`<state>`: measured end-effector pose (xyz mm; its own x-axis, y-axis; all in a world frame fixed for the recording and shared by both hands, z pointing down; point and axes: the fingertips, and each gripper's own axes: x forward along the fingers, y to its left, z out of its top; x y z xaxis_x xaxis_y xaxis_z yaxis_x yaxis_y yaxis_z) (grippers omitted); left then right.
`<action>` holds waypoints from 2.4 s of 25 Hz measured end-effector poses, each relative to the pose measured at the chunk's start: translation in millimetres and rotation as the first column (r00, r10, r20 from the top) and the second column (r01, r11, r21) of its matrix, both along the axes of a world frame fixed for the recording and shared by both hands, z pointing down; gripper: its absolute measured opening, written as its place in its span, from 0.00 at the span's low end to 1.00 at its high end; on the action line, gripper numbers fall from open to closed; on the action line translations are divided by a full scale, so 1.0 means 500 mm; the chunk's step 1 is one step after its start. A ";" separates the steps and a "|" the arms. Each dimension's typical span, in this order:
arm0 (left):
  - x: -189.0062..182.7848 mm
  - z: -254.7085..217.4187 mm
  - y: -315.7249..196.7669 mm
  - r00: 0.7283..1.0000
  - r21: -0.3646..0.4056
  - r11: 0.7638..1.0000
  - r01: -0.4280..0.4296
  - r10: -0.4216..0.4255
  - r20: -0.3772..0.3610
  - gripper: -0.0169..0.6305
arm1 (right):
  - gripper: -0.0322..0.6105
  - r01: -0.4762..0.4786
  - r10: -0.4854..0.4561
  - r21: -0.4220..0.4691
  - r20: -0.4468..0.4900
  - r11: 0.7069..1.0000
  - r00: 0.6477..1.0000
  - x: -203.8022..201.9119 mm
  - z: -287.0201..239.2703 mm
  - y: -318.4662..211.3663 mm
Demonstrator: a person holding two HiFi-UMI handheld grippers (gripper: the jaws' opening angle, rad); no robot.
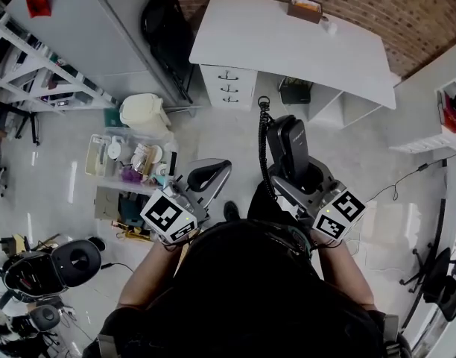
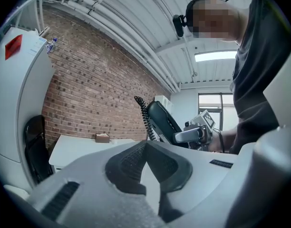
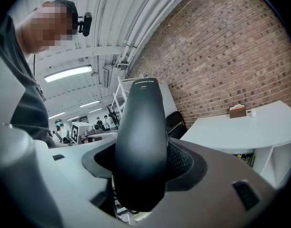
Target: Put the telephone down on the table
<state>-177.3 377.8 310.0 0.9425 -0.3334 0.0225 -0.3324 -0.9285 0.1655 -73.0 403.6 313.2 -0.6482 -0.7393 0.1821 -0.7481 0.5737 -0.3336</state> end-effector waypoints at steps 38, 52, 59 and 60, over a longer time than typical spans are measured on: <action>0.390 -0.048 -0.551 0.984 0.004 0.985 0.172 -0.172 0.043 0.04 | 0.48 0.158 -0.158 -0.021 0.012 0.987 0.987 0.416 -0.009 -0.585; 0.405 -0.032 -0.789 0.999 0.009 0.999 0.041 -0.041 0.029 0.04 | 0.48 0.052 -0.052 -0.055 -0.004 0.997 0.999 0.404 0.006 -0.795; 0.345 -0.035 -0.935 1.000 -0.007 1.000 -0.008 0.008 -0.015 0.04 | 0.48 -0.006 0.003 -0.073 -0.038 0.997 0.999 0.359 0.015 -0.932; 0.333 -0.037 -0.955 1.000 -0.006 1.000 -0.014 0.014 -0.020 0.04 | 0.48 -0.012 0.009 -0.074 -0.044 0.997 0.999 0.349 0.014 -0.951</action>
